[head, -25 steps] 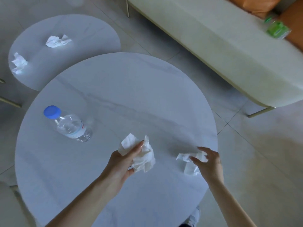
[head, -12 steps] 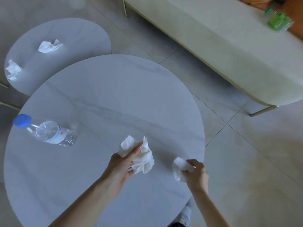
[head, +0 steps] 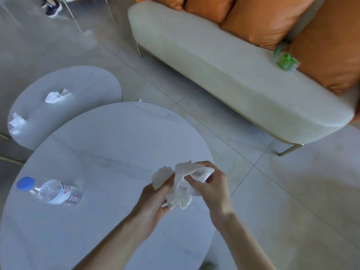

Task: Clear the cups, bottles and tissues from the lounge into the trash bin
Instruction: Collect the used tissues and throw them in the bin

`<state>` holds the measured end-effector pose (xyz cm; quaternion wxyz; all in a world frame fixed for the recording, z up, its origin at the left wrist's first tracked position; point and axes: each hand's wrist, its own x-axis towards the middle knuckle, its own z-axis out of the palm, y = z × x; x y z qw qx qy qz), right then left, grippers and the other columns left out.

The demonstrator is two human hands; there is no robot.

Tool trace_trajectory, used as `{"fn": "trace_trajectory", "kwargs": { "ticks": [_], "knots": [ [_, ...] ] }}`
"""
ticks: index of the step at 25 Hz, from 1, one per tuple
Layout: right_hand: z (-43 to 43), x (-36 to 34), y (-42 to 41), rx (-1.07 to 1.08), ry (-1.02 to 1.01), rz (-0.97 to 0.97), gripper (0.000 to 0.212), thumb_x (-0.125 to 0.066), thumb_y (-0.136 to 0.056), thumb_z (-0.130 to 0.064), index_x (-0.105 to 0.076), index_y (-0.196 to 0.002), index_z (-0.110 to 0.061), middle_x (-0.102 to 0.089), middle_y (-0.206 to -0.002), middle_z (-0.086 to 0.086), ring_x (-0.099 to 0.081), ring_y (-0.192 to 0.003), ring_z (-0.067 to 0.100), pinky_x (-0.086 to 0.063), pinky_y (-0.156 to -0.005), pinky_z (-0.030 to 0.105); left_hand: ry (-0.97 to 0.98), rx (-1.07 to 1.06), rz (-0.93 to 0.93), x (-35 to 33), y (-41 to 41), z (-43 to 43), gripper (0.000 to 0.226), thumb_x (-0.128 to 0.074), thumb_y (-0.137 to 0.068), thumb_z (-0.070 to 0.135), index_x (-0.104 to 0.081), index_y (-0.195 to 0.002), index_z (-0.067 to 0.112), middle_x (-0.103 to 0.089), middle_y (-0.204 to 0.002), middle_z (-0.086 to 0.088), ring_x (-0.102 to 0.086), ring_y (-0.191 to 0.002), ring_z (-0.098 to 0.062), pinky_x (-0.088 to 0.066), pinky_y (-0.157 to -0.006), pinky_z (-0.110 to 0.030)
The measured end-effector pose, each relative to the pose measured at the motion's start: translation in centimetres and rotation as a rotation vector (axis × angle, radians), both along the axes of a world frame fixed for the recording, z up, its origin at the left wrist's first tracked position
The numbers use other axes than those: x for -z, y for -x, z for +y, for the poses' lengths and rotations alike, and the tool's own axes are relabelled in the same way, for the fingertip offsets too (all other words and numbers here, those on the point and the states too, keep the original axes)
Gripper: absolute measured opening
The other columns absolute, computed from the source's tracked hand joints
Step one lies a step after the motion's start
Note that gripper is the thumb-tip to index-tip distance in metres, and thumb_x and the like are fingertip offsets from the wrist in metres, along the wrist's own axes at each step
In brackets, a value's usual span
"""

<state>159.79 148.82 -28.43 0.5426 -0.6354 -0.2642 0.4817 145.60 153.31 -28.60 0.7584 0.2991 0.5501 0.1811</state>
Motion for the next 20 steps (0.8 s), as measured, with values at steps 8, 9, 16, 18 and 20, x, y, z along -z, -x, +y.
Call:
{"fn": "trace_trajectory", "kwargs": {
  "ticks": [8, 9, 16, 18, 20],
  "knots": [
    [0.8, -6.0, -3.4, -0.073, 0.093, -0.259, 0.019, -0.065, -0.056, -0.024, -0.067, -0.068, -0.038, -0.064, -0.091, -0.004, -0.062, -0.093, 0.026, -0.054, -0.072, 0.031, -0.097, 0.063, 0.024, -6.6, -5.9, 1.2, 0.029, -0.075, -0.081, 0.035, -0.071, -0.095, 0.010, -0.071, -0.061, 0.003, -0.067, -0.064, -0.017, -0.053, -0.067, -0.028],
    [0.9, -7.4, -4.4, -0.086, 0.107, -0.264, 0.017, -0.064, -0.055, -0.023, -0.067, -0.067, -0.034, -0.063, -0.095, -0.003, -0.060, -0.095, 0.026, -0.053, -0.071, 0.028, -0.121, 0.097, 0.046, -8.3, -6.8, 1.2, 0.025, -0.078, -0.077, 0.033, -0.072, -0.086, 0.010, -0.067, -0.056, 0.001, -0.065, -0.055, -0.015, -0.050, -0.064, -0.025],
    [2.5, -15.4, -11.8, -0.090, 0.064, -0.073, 0.025, -0.078, -0.075, -0.013, -0.073, -0.090, -0.032, -0.072, -0.087, -0.010, -0.064, -0.088, 0.012, -0.050, -0.074, 0.015, -0.157, 0.072, -0.137, -14.1, -10.8, 5.3, 0.023, -0.081, -0.071, 0.031, -0.066, -0.067, 0.014, -0.050, -0.044, 0.003, -0.049, -0.039, -0.013, -0.047, -0.055, -0.023],
    [4.4, -16.2, -12.9, -0.087, 0.058, -0.026, 0.027, -0.071, -0.077, -0.008, -0.074, -0.095, -0.028, -0.072, -0.093, -0.004, -0.067, -0.093, 0.018, -0.052, -0.089, 0.029, -0.163, 0.017, -0.157, -14.2, -11.3, 7.1, 0.028, -0.078, -0.080, 0.021, -0.067, -0.099, 0.003, -0.061, -0.059, -0.002, -0.057, -0.051, -0.018, -0.048, -0.062, -0.026],
    [6.8, -16.9, -13.6, -0.120, 0.052, 0.043, 0.035, -0.054, -0.085, 0.003, -0.075, -0.098, -0.022, -0.072, -0.098, 0.001, -0.068, -0.096, 0.020, -0.052, -0.090, 0.030, -0.173, -0.018, -0.189, -13.9, -11.8, 8.8, 0.052, -0.083, -0.069, 0.027, -0.067, -0.113, 0.003, -0.064, -0.078, -0.011, -0.057, -0.070, -0.024, -0.043, -0.071, -0.032]
  ]
}}
